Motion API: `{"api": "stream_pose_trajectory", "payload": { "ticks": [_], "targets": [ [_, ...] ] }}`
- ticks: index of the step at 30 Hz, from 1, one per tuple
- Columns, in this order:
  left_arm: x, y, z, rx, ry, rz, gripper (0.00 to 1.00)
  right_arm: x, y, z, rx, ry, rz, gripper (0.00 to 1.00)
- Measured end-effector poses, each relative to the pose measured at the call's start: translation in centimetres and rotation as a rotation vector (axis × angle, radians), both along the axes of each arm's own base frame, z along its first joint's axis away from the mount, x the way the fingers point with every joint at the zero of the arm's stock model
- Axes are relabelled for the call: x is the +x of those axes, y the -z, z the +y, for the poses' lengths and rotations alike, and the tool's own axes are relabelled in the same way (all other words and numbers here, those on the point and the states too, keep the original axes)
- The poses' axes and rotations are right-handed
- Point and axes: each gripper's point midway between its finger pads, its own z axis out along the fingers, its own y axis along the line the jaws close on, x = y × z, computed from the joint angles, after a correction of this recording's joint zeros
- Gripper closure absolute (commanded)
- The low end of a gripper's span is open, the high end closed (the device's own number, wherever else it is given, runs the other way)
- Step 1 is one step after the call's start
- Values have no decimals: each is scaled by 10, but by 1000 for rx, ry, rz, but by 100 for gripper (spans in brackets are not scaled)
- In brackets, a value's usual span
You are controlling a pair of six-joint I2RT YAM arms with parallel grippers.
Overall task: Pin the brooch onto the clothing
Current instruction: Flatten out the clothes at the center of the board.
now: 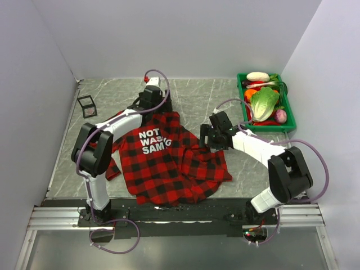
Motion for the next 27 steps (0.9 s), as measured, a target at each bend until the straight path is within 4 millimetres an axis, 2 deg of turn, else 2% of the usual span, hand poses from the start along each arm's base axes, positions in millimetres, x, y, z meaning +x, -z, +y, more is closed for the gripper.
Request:
{"api": "stream_pose_trajectory", "payload": {
  "ticks": [3,11,16,19,21,22,23,25,26,27],
  "targets": [
    [-14,11,-4,-9,14,41,1,6,10,4,32,8,15,11],
    [-45,63,14,-8,-15,194,0,20,22,18,81,10,3,16],
    [-65,85,11,-33,9,268,9,22,35,15,58,20,17,19],
    [-70,90,7,-56,29,285,18,24,41,14,44,27,21,21],
    [-70,89,3,-71,43,284,31,26,42,15,46,29,17,23],
    [-69,87,1,-82,45,279,37,27,42,15,47,31,15,28],
    [-69,86,-1,-93,50,276,48,28,43,15,47,34,14,32],
    [-67,84,-5,-114,60,267,59,29,43,15,47,40,9,42],
    [-66,83,-7,-121,63,264,71,30,44,15,48,45,8,46],
    [-66,83,-8,-126,66,264,78,31,45,14,44,50,7,49]
  ]
}}
